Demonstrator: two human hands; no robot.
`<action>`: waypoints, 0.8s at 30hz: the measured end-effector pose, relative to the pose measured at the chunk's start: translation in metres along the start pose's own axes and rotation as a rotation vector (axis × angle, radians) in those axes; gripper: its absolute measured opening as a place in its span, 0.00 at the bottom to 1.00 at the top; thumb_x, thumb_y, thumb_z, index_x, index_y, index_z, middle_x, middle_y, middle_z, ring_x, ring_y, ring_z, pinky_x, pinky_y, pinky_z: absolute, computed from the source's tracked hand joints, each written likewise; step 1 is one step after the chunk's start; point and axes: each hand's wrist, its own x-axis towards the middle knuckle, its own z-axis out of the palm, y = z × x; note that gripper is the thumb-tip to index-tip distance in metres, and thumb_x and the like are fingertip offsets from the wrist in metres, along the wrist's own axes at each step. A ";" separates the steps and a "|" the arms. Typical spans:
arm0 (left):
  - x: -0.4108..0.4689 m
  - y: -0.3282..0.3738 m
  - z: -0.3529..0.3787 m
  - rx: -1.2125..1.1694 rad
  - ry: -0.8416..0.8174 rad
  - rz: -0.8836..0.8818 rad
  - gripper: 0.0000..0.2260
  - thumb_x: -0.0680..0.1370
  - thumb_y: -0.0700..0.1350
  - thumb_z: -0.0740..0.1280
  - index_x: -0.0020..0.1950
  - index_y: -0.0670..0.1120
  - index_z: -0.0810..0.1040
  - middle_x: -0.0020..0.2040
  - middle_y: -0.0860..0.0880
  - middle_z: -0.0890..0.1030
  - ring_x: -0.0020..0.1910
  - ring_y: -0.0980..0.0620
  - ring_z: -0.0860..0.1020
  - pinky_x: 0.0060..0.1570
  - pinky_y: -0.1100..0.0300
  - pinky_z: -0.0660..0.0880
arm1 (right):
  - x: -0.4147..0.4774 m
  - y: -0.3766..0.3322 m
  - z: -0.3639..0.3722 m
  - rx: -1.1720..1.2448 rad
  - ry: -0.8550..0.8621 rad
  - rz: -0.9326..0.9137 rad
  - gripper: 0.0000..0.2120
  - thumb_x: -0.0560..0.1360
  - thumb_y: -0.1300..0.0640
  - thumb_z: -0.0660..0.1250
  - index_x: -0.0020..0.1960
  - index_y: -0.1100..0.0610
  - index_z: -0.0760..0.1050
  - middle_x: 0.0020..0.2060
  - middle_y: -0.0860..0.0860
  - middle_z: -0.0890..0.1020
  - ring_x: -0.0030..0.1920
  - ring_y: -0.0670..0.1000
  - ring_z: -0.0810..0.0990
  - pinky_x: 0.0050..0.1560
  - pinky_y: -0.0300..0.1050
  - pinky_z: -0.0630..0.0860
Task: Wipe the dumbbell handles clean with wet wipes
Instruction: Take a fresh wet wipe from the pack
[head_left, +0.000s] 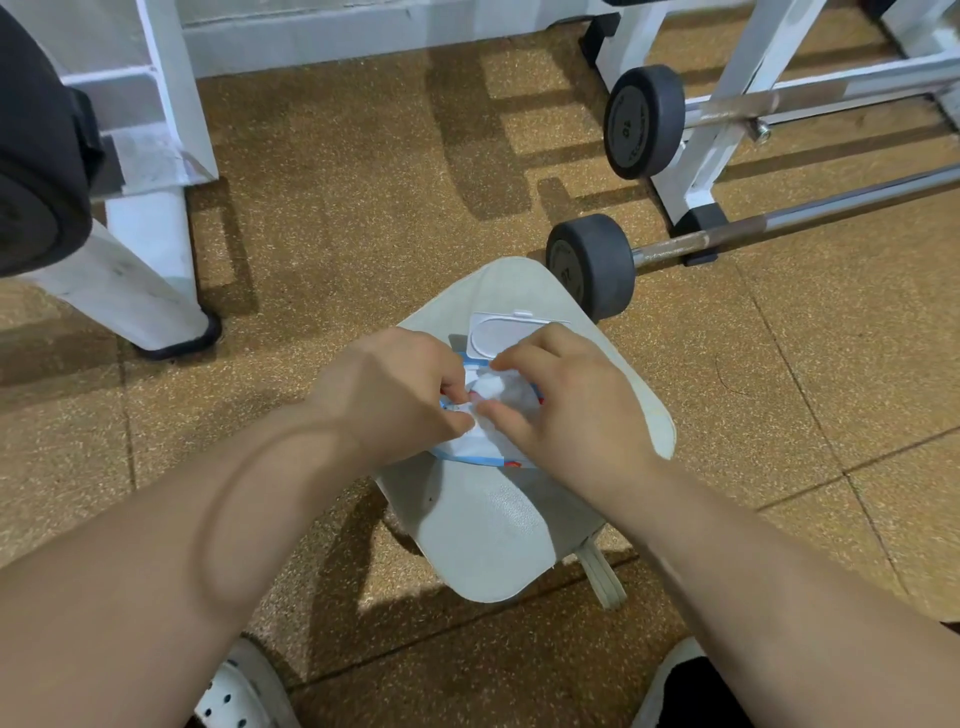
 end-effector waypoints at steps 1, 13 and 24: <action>0.000 -0.002 0.000 -0.004 -0.011 0.000 0.08 0.72 0.59 0.71 0.44 0.56 0.83 0.47 0.57 0.82 0.50 0.53 0.78 0.49 0.57 0.73 | 0.002 0.000 0.001 -0.028 0.028 -0.019 0.12 0.72 0.46 0.66 0.48 0.53 0.82 0.44 0.52 0.79 0.46 0.58 0.80 0.42 0.53 0.78; 0.001 0.005 -0.004 0.012 0.008 -0.019 0.09 0.74 0.57 0.71 0.45 0.53 0.85 0.42 0.56 0.80 0.46 0.52 0.77 0.43 0.58 0.69 | 0.007 0.022 -0.028 0.696 -0.099 0.564 0.13 0.79 0.65 0.62 0.47 0.57 0.85 0.41 0.57 0.86 0.40 0.51 0.82 0.46 0.50 0.79; -0.004 0.016 -0.001 0.055 0.055 -0.144 0.13 0.72 0.63 0.73 0.44 0.55 0.82 0.47 0.56 0.82 0.48 0.51 0.78 0.45 0.58 0.72 | 0.010 -0.002 -0.052 0.903 0.027 0.558 0.09 0.78 0.65 0.65 0.45 0.58 0.83 0.32 0.48 0.82 0.32 0.43 0.77 0.37 0.37 0.73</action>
